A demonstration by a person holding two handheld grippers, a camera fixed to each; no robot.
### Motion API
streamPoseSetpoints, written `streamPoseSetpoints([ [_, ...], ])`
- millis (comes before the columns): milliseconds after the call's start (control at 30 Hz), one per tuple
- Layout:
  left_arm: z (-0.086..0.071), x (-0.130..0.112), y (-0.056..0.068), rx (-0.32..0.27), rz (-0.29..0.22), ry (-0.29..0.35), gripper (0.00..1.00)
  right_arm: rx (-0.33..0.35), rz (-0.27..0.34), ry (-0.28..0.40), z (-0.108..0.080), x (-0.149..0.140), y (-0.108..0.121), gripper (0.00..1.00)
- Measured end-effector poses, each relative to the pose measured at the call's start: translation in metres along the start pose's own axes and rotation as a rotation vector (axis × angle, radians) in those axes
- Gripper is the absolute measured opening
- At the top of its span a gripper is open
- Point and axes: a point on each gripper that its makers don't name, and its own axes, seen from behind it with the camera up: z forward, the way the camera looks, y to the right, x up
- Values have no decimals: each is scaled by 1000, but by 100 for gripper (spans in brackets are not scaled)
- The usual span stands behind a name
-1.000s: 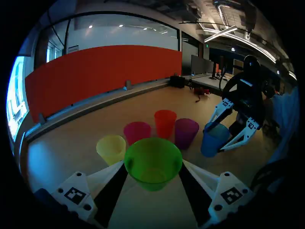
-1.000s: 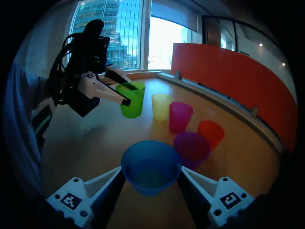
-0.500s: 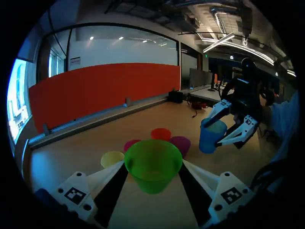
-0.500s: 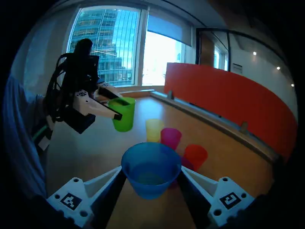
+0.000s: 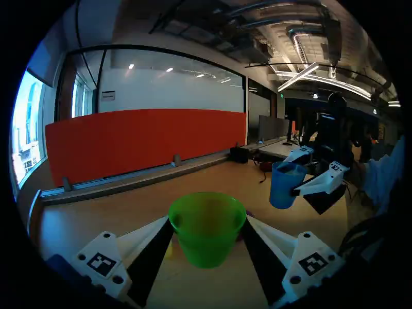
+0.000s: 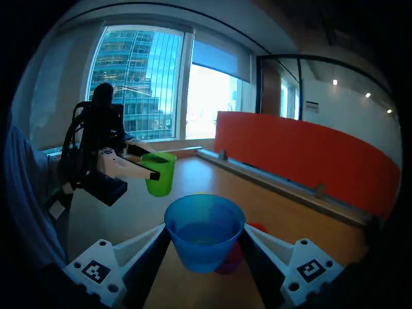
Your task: Pour water
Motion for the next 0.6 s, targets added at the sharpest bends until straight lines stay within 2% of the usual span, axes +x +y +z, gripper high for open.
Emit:
streamPoseSetpoints([
  [267,-1,17,9,-7,3,51,87,-19,0,58,-2,19,4,89],
  [600,-1,26,20,-27,11,64,87,-29,4,98,-1,31,9,89],
])
